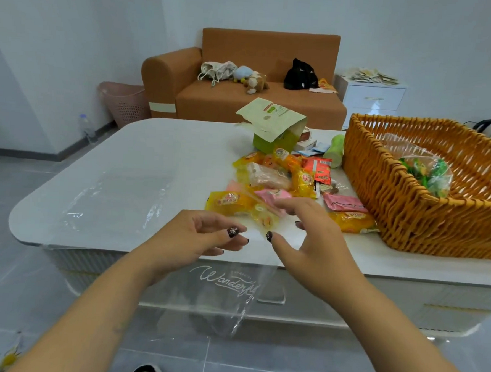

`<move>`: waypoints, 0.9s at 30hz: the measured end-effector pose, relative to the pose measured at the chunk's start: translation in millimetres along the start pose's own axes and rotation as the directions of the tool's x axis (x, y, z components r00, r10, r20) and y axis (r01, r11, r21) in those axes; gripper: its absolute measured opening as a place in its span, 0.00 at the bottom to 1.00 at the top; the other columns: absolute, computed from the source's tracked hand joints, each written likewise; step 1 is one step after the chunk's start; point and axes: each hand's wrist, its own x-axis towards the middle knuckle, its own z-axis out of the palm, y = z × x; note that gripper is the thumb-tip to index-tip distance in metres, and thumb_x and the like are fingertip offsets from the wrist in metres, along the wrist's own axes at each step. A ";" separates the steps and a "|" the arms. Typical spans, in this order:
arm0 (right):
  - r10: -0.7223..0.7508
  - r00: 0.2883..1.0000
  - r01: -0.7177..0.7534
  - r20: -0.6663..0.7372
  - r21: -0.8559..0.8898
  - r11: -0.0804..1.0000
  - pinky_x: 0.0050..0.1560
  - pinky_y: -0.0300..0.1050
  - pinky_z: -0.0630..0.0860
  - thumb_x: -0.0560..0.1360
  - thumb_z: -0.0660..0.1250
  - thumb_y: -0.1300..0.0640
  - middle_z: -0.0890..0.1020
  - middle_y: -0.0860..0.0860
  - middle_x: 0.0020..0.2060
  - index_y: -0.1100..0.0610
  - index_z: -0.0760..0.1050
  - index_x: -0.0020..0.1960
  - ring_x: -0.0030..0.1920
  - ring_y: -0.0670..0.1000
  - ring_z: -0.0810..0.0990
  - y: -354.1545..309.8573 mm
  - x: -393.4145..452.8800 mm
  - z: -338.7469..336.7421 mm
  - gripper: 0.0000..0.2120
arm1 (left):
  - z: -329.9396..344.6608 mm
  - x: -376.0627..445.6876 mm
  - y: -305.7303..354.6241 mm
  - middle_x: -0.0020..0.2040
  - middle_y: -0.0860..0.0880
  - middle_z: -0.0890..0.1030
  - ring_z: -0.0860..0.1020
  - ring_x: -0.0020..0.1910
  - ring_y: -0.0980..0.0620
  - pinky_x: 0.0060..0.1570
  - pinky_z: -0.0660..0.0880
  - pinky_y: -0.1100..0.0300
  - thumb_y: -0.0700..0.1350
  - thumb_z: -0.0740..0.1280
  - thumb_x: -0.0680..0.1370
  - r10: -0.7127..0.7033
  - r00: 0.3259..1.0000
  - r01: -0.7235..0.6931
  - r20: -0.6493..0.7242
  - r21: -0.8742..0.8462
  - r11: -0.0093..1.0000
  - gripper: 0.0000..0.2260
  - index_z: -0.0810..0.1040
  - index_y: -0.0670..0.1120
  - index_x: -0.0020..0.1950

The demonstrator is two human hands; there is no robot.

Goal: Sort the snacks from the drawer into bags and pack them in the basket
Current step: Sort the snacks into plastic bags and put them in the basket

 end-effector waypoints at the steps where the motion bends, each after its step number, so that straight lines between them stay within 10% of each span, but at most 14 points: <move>1: 0.031 0.998 -0.031 0.045 -0.013 0.999 0.56 0.26 0.66 0.74 0.70 0.56 0.75 0.40 0.57 0.49 0.72 0.65 0.57 0.38 0.72 0.2 -0.2 0.9 0.21 | 0.9 -0.8 -0.9 0.48 0.50 0.86 0.83 0.53 0.55 0.60 0.76 0.55 0.40 0.65 0.80 -0.004 1.000 0.003 0.021 0.023 1.000 0.08 0.83 0.46 0.55; 7: 0.160 0.980 -0.169 0.119 0.076 0.983 0.40 0.34 0.73 0.73 0.72 0.60 0.79 0.43 0.34 0.48 0.78 0.49 0.37 0.42 0.77 1.2 0.2 3.0 0.09 | 3.5 1.7 -8.0 0.45 0.51 0.87 0.84 0.49 0.57 0.58 0.77 0.57 0.41 0.70 0.77 0.019 0.997 -0.013 -0.070 0.088 0.996 0.07 0.83 0.48 0.53; 12: 0.262 0.946 -0.289 0.192 0.134 0.948 0.37 0.38 0.78 0.75 0.69 0.62 0.82 0.45 0.33 0.49 0.79 0.39 0.35 0.46 0.82 4.0 4.5 2.0 0.10 | 8.3 5.2 -17.2 0.50 0.63 0.83 0.80 0.51 0.65 0.53 0.75 0.70 0.42 0.74 0.73 0.406 0.864 -0.289 -0.296 0.367 0.884 0.22 0.74 0.59 0.63; 20: 0.237 0.917 -0.283 0.321 0.103 0.954 0.44 0.45 0.82 0.77 0.66 0.63 0.84 0.48 0.37 0.49 0.79 0.42 0.35 0.44 0.83 2.5 3.3 1.1 0.10 | 19.8 4.4 -15.8 0.39 0.53 0.86 0.84 0.41 0.57 0.44 0.77 0.67 0.40 0.75 0.72 0.258 0.945 -0.226 -0.201 0.168 0.959 0.05 0.83 0.49 0.42; 27: 0.298 0.917 -0.315 0.265 0.024 0.949 0.44 0.50 0.81 0.73 0.72 0.56 0.84 0.46 0.33 0.49 0.77 0.49 0.36 0.45 0.82 6.0 0.3 -8.3 0.07 | 12.6 10.5 -11.7 0.39 0.47 0.86 0.85 0.38 0.53 0.38 0.77 0.69 0.36 0.69 0.76 0.160 0.917 -0.213 -0.364 -0.109 0.971 0.01 0.79 0.41 0.46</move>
